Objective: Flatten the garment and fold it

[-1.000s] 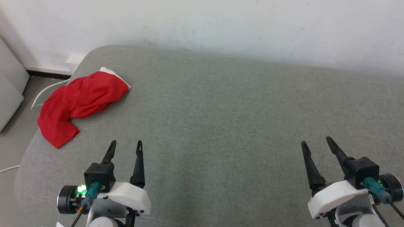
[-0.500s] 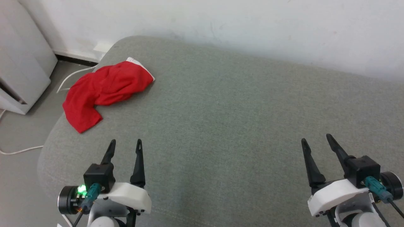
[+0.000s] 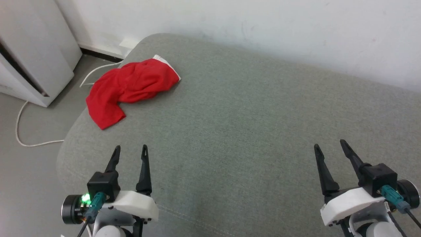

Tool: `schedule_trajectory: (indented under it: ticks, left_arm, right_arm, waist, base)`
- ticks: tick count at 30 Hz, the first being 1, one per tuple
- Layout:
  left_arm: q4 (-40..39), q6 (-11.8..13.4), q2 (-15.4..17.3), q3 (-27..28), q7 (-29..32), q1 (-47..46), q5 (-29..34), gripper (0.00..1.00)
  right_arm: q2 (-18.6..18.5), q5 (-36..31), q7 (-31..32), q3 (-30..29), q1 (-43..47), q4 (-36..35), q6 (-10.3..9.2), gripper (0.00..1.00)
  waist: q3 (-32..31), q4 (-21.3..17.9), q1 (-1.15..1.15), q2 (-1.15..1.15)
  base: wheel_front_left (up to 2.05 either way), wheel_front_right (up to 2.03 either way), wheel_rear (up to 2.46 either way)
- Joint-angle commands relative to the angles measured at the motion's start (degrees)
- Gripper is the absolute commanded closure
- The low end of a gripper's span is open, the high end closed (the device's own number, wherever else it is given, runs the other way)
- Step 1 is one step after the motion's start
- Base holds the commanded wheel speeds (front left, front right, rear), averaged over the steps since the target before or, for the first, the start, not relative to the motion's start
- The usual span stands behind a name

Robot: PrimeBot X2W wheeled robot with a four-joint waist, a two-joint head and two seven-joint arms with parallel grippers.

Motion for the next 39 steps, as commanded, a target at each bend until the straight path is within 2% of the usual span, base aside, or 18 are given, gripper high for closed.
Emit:
schedule_trajectory:
  ticks: [1,39]
  left_arm:
    - [0.3,0.4,0.2,-0.2,-0.5,-1.1,-0.7,0.00]
    - [3.5,2.6,0.5,-1.1,-5.0,-2.6,-3.4,0.00]
  right_arm:
    - [0.1,0.5,-0.6,-0.1,-0.9,0.2,-0.07,0.00]
    - [0.2,2.0,-3.7,0.0,-1.7,1.1,-0.10,0.00]
  waist:
    - [0.0,0.9,0.00,-0.01]
    - [0.7,12.6,0.00,-0.01]
  base:
    - [0.00,0.00,0.00]
    - [0.00,0.00,0.00]
